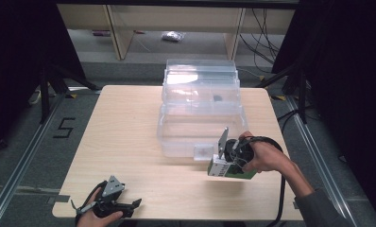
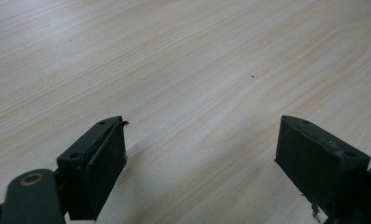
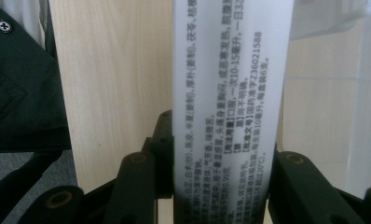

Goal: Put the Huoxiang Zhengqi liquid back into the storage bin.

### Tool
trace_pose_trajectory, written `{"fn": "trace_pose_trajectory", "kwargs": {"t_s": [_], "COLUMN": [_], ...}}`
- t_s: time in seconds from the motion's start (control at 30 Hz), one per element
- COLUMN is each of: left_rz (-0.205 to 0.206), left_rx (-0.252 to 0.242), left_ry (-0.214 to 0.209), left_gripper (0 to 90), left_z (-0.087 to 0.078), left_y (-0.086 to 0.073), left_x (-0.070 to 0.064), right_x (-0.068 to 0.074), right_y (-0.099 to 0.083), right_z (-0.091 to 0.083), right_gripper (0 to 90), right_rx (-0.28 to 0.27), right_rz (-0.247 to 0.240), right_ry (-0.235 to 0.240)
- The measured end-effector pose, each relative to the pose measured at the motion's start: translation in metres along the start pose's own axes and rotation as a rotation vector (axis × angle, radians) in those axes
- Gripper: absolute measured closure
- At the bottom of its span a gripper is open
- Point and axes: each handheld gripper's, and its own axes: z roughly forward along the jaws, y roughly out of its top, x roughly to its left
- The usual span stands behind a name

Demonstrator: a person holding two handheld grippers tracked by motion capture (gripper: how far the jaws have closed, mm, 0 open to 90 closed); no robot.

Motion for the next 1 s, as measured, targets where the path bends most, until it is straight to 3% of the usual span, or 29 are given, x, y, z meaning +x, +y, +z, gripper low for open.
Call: {"fn": "trace_pose_trajectory", "kwargs": {"t_s": [0.07, 0.1, 0.13, 0.43, 0.5, 0.53, 0.57, 0.63, 0.7, 0.73, 0.8, 0.83, 0.87, 1.0], "left_rz": [-0.002, 0.001, -0.006, 0.0, 0.002, 0.0, -0.002, 0.001, 0.0, -0.002, 0.0, 0.001, 0.001, -0.005], "left_rx": [-0.003, -0.002, -0.005, 0.004, 0.002, -0.001, 0.0, -0.003, 0.004, 0.008, 0.002, 0.006, 0.009, 0.002], "left_ry": [0.001, 0.0, 0.006, -0.002, -0.002, 0.001, 0.001, -0.005, 0.001, -0.002, -0.003, -0.001, -0.003, 0.003], "left_gripper": [15.4, 15.5, 15.5, 15.5, 15.5, 15.5, 15.5, 15.5, 15.5, 15.5, 15.5, 15.5, 15.5, 15.5], "left_z": [0.0, 0.0, 0.001, 0.0, 0.0, 0.0, 0.0, 0.0, 0.0, 0.0, 0.0, 0.0, 0.0, -0.001], "left_y": [0.0, 0.0, 0.0, 0.0, 0.0, 0.0, 0.0, 0.0, 0.0, 0.0, 0.0, 0.0, 0.0, 0.0], "left_x": [0.0, 0.0, 0.0, 0.001, 0.0, 0.0, 0.0, 0.0, 0.0, 0.001, 0.0, 0.0, 0.001, 0.001], "right_x": [0.001, -0.002, 0.001, -0.002, -0.003, -0.005, -0.005, -0.007, -0.005, -0.007, -0.009, -0.009, -0.01, -0.014], "right_y": [0.001, 0.001, 0.002, 0.004, 0.005, 0.006, 0.007, 0.009, 0.01, 0.011, 0.012, 0.012, 0.013, 0.017], "right_z": [-0.002, -0.003, -0.007, -0.022, -0.026, -0.028, -0.033, -0.037, -0.04, -0.041, -0.043, -0.045, -0.048, -0.055], "right_gripper": [64.4, 64.4, 64.4, 64.4, 64.4, 64.4, 64.5, 64.5, 64.5, 64.5, 64.5, 64.5, 64.5, 64.5], "right_rx": [0.007, -0.008, 0.008, -0.011, -0.017, -0.016, -0.016, -0.019, -0.018, -0.032, -0.042, -0.042, -0.024, -0.046], "right_rz": [0.019, -0.03, -0.001, 0.007, 0.0, -0.038, -0.016, -0.042, 0.005, -0.03, -0.033, -0.008, -0.011, -0.022], "right_ry": [0.007, -0.005, -0.004, -0.012, -0.016, -0.016, -0.02, -0.016, -0.004, 0.002, 0.003, 0.002, -0.002, -0.003]}}
